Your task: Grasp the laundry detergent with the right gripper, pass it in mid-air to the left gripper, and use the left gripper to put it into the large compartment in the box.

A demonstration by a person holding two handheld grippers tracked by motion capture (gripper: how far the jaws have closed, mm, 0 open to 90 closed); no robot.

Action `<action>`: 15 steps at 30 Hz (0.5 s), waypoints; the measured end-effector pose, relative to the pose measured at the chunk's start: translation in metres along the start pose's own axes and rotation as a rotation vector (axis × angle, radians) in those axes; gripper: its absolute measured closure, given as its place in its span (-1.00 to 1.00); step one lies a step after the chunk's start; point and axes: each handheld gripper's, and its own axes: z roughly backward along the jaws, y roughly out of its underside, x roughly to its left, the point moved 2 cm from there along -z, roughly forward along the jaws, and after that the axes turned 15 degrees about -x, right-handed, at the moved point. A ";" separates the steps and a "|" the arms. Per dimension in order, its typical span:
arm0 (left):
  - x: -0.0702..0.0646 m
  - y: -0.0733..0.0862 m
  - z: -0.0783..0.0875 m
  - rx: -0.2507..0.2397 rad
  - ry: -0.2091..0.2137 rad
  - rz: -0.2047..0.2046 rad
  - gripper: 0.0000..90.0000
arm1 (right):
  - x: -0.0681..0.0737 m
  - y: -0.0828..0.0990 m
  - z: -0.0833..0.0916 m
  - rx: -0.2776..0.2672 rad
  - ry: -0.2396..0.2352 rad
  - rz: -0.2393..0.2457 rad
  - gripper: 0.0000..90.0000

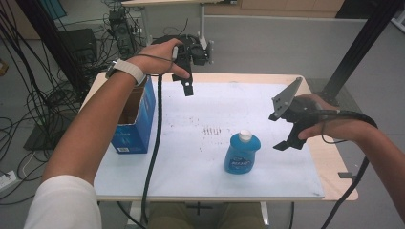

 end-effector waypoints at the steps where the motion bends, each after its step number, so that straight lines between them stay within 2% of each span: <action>1: 0.000 0.000 0.000 0.000 0.000 0.000 -0.71 | 0.000 0.000 -0.001 -0.006 -0.001 0.000 -0.86; 8: -0.004 0.000 -0.003 -0.008 0.001 -0.002 -0.71 | 0.002 0.002 -0.009 -0.050 -0.014 -0.001 -0.87; 15: -0.005 0.002 -0.005 -0.010 0.003 0.002 -0.71 | 0.005 0.008 -0.016 -0.058 -0.030 -0.015 -0.87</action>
